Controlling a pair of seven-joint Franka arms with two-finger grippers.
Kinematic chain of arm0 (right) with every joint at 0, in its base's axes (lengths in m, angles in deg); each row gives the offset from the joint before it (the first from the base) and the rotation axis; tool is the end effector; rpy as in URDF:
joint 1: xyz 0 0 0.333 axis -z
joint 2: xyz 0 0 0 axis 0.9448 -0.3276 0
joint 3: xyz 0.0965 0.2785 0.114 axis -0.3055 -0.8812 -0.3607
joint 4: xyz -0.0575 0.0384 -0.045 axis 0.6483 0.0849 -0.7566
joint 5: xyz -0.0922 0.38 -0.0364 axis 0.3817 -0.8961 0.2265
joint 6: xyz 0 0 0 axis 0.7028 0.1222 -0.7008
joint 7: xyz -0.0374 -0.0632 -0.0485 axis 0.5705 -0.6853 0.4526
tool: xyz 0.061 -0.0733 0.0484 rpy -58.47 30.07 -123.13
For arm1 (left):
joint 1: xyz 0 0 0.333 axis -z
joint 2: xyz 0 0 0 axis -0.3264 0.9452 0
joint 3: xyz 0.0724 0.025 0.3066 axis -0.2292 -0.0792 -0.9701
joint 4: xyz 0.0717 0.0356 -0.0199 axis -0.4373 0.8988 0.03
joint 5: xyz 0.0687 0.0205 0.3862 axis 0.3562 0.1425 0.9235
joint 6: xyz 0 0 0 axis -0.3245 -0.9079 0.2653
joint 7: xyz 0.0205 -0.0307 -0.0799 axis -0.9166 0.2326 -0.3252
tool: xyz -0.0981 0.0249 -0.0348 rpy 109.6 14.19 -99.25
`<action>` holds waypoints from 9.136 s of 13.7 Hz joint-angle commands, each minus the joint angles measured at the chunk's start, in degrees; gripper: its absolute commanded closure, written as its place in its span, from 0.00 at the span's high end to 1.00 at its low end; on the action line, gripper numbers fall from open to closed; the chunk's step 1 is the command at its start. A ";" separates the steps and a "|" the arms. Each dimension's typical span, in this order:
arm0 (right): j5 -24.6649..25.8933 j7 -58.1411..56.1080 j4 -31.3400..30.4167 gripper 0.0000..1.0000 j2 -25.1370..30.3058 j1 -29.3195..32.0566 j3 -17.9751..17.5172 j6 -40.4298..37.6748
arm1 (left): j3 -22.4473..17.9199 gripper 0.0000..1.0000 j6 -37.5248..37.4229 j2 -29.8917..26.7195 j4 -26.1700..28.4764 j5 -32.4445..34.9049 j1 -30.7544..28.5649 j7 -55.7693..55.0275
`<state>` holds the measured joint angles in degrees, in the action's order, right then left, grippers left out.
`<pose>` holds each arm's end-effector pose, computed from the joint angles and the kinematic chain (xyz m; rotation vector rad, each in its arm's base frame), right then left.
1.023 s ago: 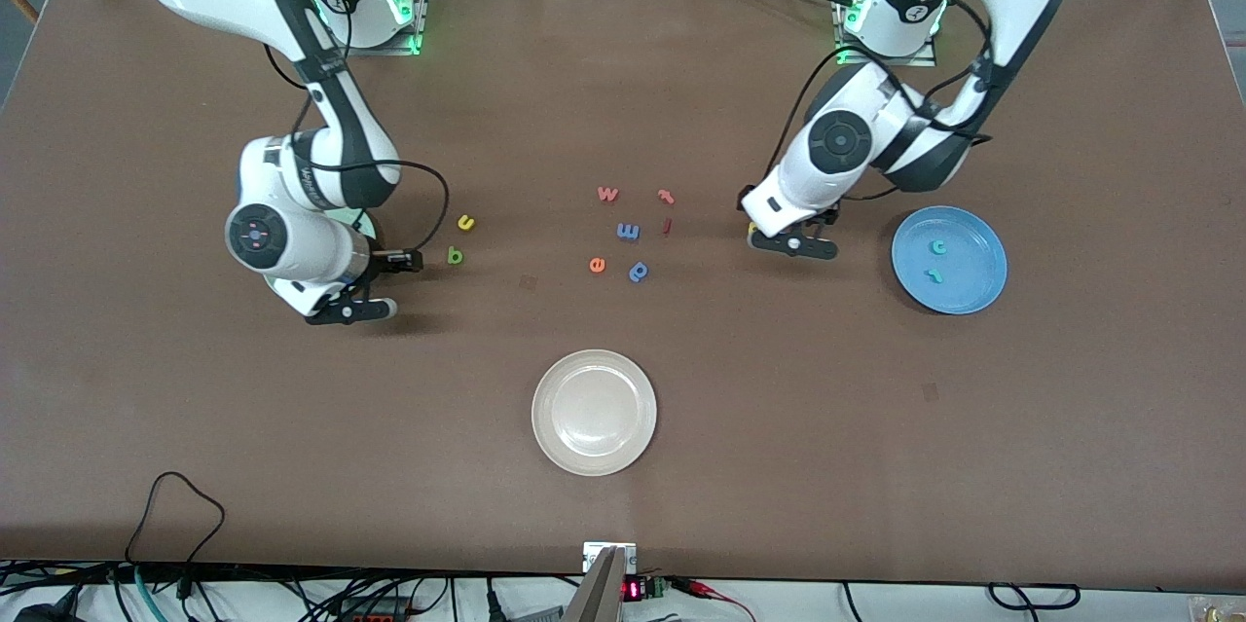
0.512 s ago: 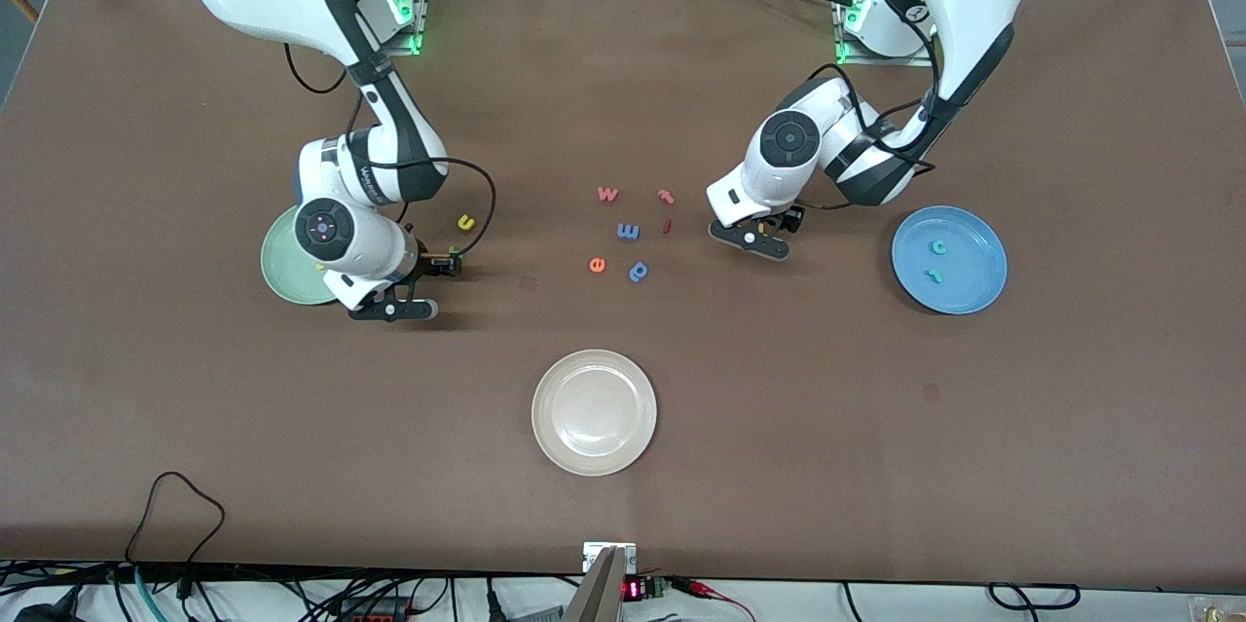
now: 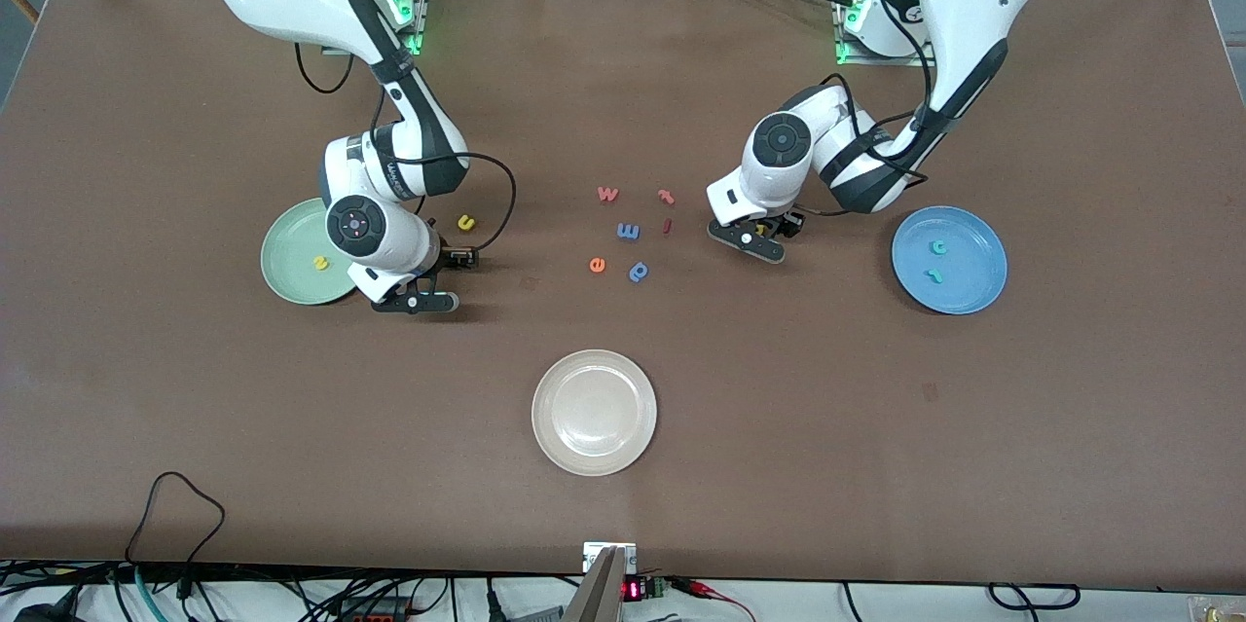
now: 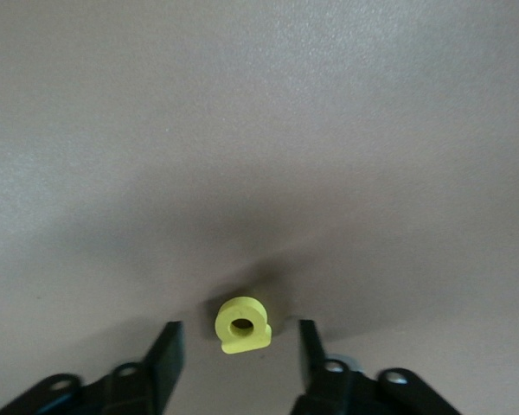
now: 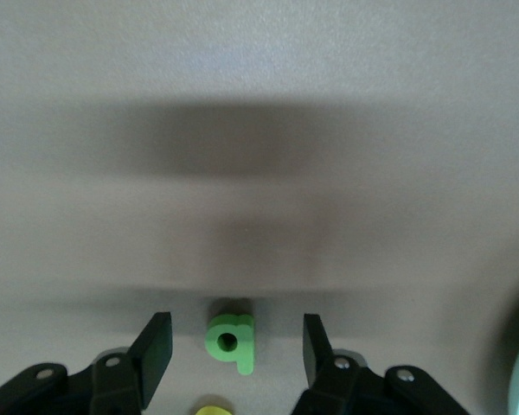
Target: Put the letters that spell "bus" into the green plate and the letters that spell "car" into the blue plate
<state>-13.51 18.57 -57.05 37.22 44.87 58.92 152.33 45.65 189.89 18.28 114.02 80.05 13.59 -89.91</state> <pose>0.5593 0.2226 0.1841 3.1239 0.0253 -0.3076 0.4572 -0.3040 0.1780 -2.9970 0.6429 0.1750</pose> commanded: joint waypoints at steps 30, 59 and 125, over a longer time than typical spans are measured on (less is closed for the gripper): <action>1.79 -13.68 -5.47 0.16 7.99 12.91 3.73 -5.09 | 20.06 1.00 -34.83 -5.78 -15.49 3.27 -40.06 30.61; -1.99 8.81 -9.26 0.58 7.03 -7.92 3.03 0.37 | -40.66 1.00 -32.51 -37.77 -15.62 -29.88 10.92 31.05; -1.99 -22.90 -8.21 0.13 8.53 2.61 18.06 -7.36 | -37.32 1.00 -41.21 -37.68 -20.46 -30.06 10.74 30.08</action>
<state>-15.62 -0.84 -64.73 46.49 45.04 77.66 144.75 8.19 150.00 -18.97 94.40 48.85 24.23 -59.59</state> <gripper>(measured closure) 0.744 0.000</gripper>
